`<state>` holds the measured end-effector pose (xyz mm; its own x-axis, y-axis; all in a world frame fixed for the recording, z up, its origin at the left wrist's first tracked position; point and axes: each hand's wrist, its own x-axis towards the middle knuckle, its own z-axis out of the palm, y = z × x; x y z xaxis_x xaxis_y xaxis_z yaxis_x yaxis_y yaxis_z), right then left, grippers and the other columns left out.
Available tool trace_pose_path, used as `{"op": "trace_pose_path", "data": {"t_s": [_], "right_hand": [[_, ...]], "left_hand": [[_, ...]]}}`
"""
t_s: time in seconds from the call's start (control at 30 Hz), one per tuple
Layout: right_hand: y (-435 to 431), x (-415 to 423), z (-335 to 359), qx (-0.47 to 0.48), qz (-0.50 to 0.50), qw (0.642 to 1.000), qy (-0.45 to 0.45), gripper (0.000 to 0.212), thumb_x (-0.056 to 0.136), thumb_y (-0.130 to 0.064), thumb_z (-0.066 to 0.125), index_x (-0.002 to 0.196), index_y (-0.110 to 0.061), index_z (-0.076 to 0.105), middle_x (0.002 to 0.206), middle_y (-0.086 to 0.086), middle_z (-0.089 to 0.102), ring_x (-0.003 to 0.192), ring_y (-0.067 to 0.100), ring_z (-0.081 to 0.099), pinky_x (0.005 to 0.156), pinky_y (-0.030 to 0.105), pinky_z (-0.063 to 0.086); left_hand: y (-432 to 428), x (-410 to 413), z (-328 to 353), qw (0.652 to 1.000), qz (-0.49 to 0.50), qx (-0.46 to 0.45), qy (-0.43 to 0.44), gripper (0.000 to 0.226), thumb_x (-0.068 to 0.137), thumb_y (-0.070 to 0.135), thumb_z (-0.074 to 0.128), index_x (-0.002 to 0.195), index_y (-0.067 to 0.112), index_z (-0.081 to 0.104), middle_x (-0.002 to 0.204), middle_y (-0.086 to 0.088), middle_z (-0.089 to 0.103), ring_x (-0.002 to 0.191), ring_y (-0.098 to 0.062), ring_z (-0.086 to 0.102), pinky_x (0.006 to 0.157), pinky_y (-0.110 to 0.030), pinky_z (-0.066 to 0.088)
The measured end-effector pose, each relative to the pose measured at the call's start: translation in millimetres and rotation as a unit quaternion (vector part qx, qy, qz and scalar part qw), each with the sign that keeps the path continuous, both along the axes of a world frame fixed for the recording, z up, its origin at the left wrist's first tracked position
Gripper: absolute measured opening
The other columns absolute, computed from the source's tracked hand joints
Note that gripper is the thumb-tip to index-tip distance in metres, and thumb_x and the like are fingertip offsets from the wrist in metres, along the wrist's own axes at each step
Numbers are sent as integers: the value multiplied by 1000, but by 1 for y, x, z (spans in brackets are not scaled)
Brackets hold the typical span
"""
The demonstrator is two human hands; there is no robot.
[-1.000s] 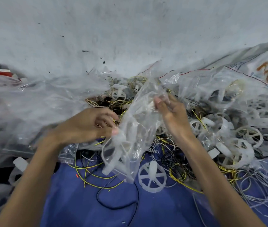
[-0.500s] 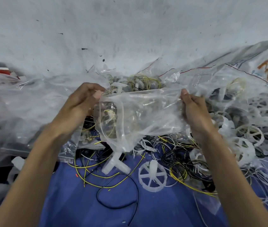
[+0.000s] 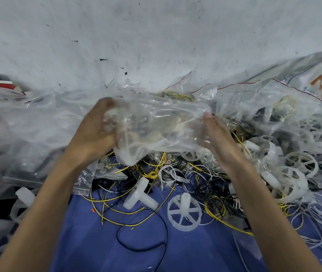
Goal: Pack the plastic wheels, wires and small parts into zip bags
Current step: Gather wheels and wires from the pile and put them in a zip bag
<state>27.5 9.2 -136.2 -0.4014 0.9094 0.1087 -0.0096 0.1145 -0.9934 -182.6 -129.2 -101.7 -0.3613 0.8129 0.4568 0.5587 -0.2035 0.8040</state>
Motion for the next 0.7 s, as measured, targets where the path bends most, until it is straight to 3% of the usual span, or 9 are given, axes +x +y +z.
{"op": "trace_pose_path", "data": {"t_s": [0.07, 0.13, 0.2, 0.27, 0.33, 0.43, 0.5, 0.6, 0.7], "right_hand": [[-1, -4, 0, 44, -8, 994, -98, 44, 94, -46, 46, 130, -22, 41, 121, -2, 58, 107, 12, 58, 96, 36, 43], [-8, -10, 5, 111, -49, 986, -112, 46, 92, -41, 51, 131, -18, 40, 122, 0, 55, 106, 11, 55, 90, 30, 42], [-24, -16, 15, 152, 0, 986, -71, 41, 89, -48, 51, 123, -25, 46, 119, -3, 58, 104, 9, 58, 90, 31, 45], [-46, -24, 21, 161, 139, 976, -56, 40, 80, -61, 50, 113, -39, 48, 112, -15, 61, 99, 5, 61, 86, 31, 51], [-71, -38, 18, 198, 221, 950, -96, 38, 72, -64, 54, 103, -42, 49, 99, -22, 63, 82, 0, 65, 72, 22, 55], [-81, -52, 5, 198, 197, 956, -88, 12, 82, -29, 62, 86, -24, 52, 71, -3, 67, 58, 13, 68, 61, 33, 53], [-71, -49, 1, 227, 151, 955, -117, 13, 83, -8, 58, 78, -19, 52, 61, 1, 67, 53, 13, 66, 55, 30, 52], [-54, -41, -5, 229, 133, 952, -150, 13, 81, -5, 58, 76, -16, 52, 62, 2, 68, 51, 9, 64, 48, 20, 48], [-43, -41, -13, 219, 112, 955, -163, 14, 80, -5, 59, 76, -16, 51, 62, 5, 67, 50, 11, 63, 49, 25, 50]], "left_hand": [[-3, -3, 8, 988, 118, 60, 74, 53, 74, -1, 61, 124, 9, 46, 130, 4, 48, 80, -1, 55, 73, -34, 48], [-12, -10, 16, 949, 253, 78, 174, 57, 71, -5, 57, 125, 5, 43, 133, -11, 43, 88, -19, 57, 78, -38, 44], [-23, -11, 24, 903, 321, 52, 279, 61, 67, -3, 49, 127, 5, 44, 131, -18, 39, 106, -37, 49, 85, -49, 43], [-30, 7, 29, 891, 286, 11, 353, 63, 63, -3, 46, 124, 13, 50, 128, -13, 40, 110, -37, 42, 78, -55, 46], [-31, 32, 28, 893, 188, -66, 403, 59, 62, 3, 49, 119, 19, 57, 128, -6, 41, 110, -32, 39, 77, -55, 48], [-27, 50, 20, 889, 107, -141, 421, 55, 70, 4, 57, 121, 24, 55, 130, 4, 39, 116, -18, 32, 89, -46, 45], [-27, 47, 19, 887, 101, -135, 429, 51, 76, 4, 56, 123, 23, 54, 130, 6, 41, 117, -16, 33, 96, -36, 38], [-36, 35, 26, 884, 123, -116, 435, 54, 65, 0, 51, 115, 17, 62, 122, 1, 52, 109, -21, 41, 89, -23, 28], [-45, 32, 35, 892, 109, -110, 426, 51, 56, 2, 44, 94, 20, 73, 111, -2, 62, 94, -25, 49, 76, -24, 28]]}}
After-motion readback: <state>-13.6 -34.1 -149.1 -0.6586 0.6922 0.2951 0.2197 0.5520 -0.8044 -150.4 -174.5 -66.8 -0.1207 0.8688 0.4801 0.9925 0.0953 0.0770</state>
